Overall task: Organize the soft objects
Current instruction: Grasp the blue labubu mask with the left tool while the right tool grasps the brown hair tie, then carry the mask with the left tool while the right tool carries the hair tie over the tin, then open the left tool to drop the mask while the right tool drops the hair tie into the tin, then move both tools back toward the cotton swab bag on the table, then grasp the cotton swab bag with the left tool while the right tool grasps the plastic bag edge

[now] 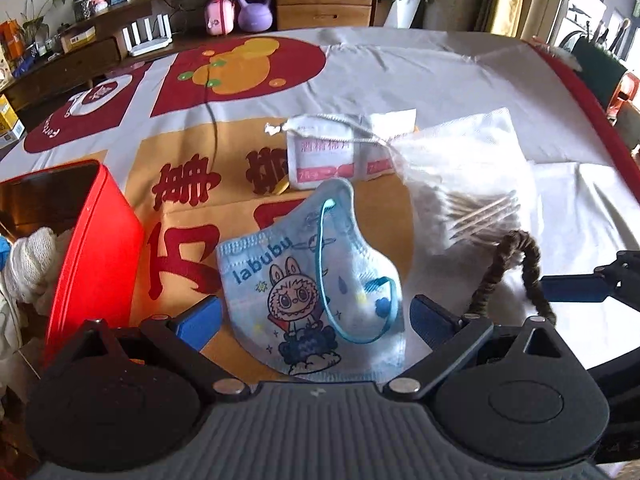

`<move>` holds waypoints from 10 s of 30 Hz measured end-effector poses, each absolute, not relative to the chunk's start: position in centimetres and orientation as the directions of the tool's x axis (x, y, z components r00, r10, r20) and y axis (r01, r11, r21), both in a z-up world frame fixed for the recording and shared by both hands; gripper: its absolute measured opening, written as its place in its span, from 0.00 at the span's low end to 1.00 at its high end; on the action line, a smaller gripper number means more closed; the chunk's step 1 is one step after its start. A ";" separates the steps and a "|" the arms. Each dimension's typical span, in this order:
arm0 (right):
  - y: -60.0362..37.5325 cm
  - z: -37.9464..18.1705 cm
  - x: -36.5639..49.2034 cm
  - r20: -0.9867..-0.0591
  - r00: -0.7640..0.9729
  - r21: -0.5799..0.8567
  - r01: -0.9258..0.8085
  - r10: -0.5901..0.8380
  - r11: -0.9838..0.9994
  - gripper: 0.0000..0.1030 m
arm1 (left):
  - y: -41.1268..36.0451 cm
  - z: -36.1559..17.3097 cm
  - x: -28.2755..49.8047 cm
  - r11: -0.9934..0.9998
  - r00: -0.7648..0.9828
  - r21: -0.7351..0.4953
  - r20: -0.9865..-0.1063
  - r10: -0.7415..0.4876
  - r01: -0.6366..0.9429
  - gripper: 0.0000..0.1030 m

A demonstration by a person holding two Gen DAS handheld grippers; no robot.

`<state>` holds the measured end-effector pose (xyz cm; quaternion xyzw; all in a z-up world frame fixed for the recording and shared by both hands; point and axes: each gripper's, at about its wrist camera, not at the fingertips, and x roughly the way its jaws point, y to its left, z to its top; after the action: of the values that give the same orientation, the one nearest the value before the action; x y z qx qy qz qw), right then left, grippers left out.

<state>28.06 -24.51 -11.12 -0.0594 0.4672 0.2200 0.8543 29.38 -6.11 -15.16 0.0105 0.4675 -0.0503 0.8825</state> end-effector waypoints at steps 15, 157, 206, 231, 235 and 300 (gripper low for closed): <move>-24.0 -10.9 27.3 -0.822 0.505 0.019 -0.439 0.264 0.898 0.43 | -5.9 -14.4 28.7 0.996 0.586 0.003 -0.808 -0.052 0.093 0.41; 0.1 -5.4 26.3 -0.803 0.413 0.084 -0.636 0.430 0.767 0.44 | 16.8 -8.5 23.0 0.992 0.541 0.031 -0.836 0.091 -0.119 0.67; -12.3 2.8 17.8 -0.638 0.560 0.089 -0.629 0.529 0.773 1.00 | 9.3 0.4 14.5 0.996 0.758 -0.077 -0.652 -0.024 -0.035 0.81; -23.6 -1.2 20.9 -0.660 0.625 0.056 -0.512 0.417 0.857 1.00 | -0.6 -2.7 21.3 0.989 0.699 -0.089 -0.699 -0.148 0.120 0.84; -24.7 -2.2 22.0 -0.674 0.617 0.069 -0.494 0.405 0.867 1.00 | -1.9 -3.8 23.1 0.988 0.676 -0.068 -0.722 -0.147 0.142 0.84; -29.2 -10.7 38.8 -0.758 0.576 0.151 -0.299 0.304 0.942 0.07 | -13.5 -14.7 31.6 0.950 0.569 -0.167 -0.768 -0.294 0.266 0.69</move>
<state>38.79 -29.20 -10.71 0.0030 0.4277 0.1700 0.8878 31.64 -13.54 -14.70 -0.0162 0.4365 -0.1580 0.8856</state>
